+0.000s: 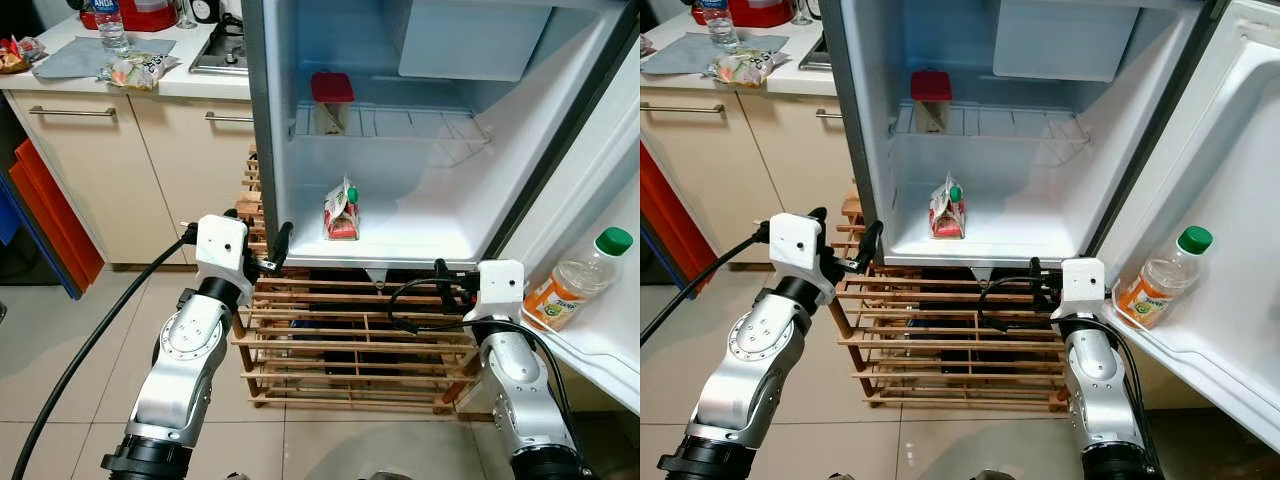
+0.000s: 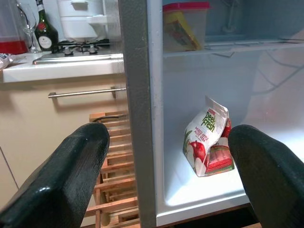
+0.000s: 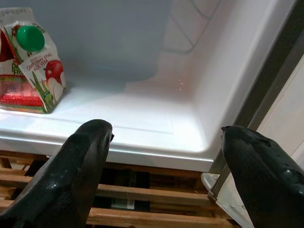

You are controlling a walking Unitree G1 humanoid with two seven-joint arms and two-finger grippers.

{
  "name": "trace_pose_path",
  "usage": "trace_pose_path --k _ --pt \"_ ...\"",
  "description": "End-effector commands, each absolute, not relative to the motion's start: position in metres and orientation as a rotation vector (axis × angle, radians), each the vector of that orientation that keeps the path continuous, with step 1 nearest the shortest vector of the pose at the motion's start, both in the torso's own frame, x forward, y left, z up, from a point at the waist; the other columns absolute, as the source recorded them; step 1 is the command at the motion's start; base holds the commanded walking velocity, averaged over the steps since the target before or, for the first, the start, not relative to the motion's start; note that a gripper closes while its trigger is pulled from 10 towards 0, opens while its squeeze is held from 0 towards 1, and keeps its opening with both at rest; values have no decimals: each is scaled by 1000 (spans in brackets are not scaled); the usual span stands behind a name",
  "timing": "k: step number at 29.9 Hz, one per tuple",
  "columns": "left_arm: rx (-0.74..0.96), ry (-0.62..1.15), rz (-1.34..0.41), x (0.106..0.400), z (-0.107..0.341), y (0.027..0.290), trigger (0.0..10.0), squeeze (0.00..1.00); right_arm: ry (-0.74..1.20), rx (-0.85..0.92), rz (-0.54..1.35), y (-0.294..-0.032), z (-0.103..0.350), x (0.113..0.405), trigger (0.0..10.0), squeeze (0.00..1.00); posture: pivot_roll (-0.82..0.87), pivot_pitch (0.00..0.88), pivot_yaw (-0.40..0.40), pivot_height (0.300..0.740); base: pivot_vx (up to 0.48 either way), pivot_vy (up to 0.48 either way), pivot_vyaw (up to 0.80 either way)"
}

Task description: Restocking fridge

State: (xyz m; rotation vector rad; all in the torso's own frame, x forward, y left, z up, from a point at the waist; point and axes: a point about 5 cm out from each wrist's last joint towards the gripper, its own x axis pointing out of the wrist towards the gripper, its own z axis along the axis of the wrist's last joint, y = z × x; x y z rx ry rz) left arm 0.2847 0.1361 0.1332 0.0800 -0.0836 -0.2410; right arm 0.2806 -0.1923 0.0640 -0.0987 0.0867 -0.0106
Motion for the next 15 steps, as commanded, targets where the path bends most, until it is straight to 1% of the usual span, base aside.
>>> trace_pose_path --k 1,15 --pt "85 -89 -234 287 134 137 10000 0 76 -95 -18 -197 67 284 10000 0 -89 0 -21 740 -266 0 0" --pt "106 -104 -236 294 136 136 10000 0 88 -91 -30 -199 64 287 10000 0 -98 0 -18 740 -281 0 0"
